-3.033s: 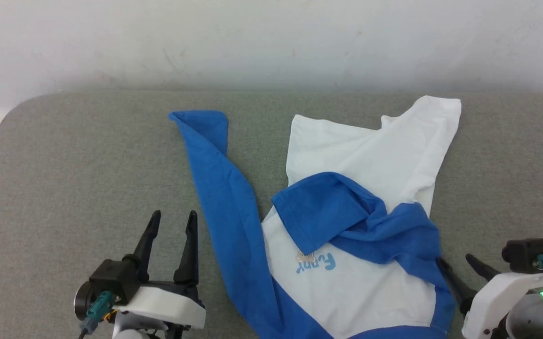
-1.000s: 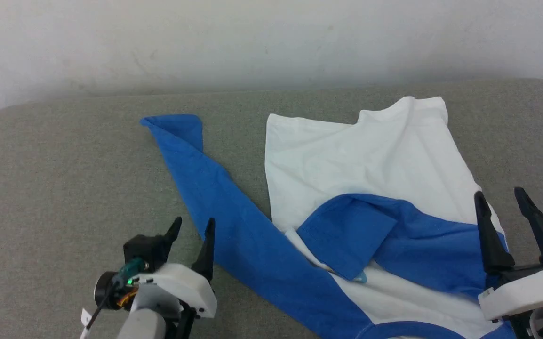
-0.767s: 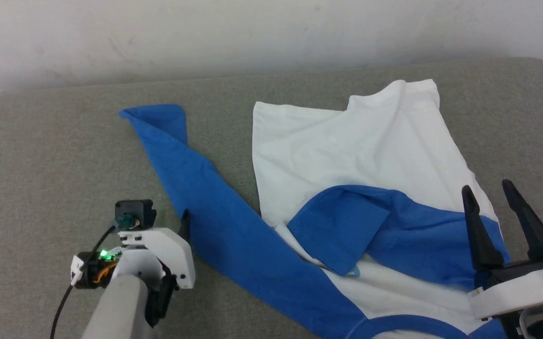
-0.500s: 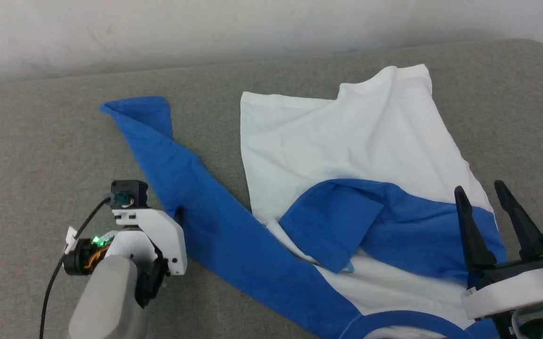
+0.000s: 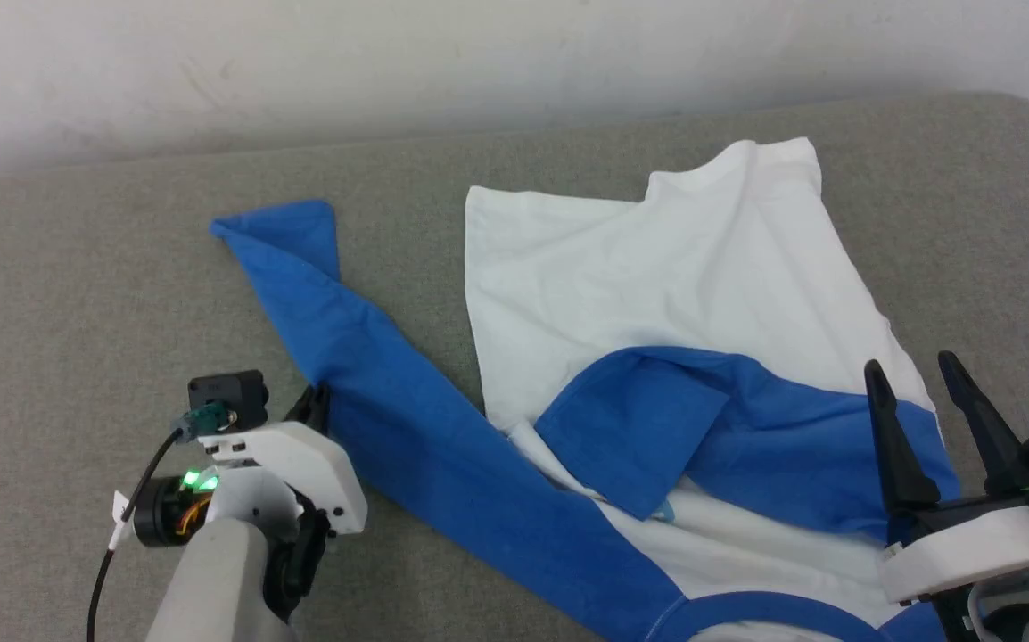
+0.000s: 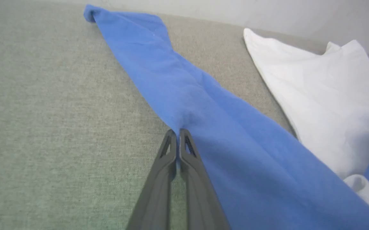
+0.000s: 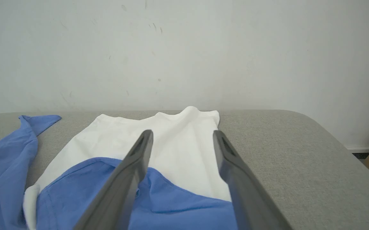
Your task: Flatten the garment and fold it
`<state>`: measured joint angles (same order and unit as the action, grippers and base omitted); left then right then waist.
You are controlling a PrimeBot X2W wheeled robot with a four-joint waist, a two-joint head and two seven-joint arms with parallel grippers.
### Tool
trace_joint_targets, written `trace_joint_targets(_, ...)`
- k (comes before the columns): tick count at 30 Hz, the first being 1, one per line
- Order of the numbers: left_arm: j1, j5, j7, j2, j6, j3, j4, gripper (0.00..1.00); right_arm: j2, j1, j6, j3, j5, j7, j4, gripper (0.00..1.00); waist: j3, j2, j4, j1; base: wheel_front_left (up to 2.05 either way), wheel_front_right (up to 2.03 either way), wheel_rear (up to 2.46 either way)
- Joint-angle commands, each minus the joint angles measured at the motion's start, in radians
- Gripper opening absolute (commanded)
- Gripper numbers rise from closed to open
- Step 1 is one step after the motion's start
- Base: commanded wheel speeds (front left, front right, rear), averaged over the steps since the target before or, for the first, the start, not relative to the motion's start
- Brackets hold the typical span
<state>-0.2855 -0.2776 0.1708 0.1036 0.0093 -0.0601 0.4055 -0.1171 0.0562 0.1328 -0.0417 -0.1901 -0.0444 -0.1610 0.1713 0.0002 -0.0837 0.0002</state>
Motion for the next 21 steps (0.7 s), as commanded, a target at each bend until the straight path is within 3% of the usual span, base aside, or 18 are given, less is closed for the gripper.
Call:
trace_joint_targets(1,0.007,-0.007,-0.019,-0.004,-0.005,0.003,-0.016,0.0,0.002,-0.009,-0.002,-0.005,0.0,0.001,0.002,1.0,-0.026,-0.0002,0.01,-0.0002,0.0,0.0,0.0)
trace_joint_targets(9,0.039,0.023,-0.134,-0.019,-0.019,-0.057,-0.216,0.0,0.011,0.008,-0.002,-0.026,-0.003,0.015,0.007,1.0,-0.061,-0.0002,0.004,-0.0002,0.0,0.0,0.0)
trace_joint_targets(16,0.068,0.094,-0.061,-0.034,-0.083,-0.275,-0.35,0.0,0.028,0.014,-0.002,-0.041,-0.009,0.021,0.019,1.0,-0.059,-0.0002,-0.025,-0.0002,0.0,0.0,0.0)
trace_joint_targets(21,0.064,0.11,-0.018,-0.047,-0.11,-0.455,-0.353,0.0,0.037,0.009,-0.002,-0.037,-0.012,0.018,0.035,1.0,-0.044,-0.0002,-0.05,-0.0002,0.0,0.0,0.0)
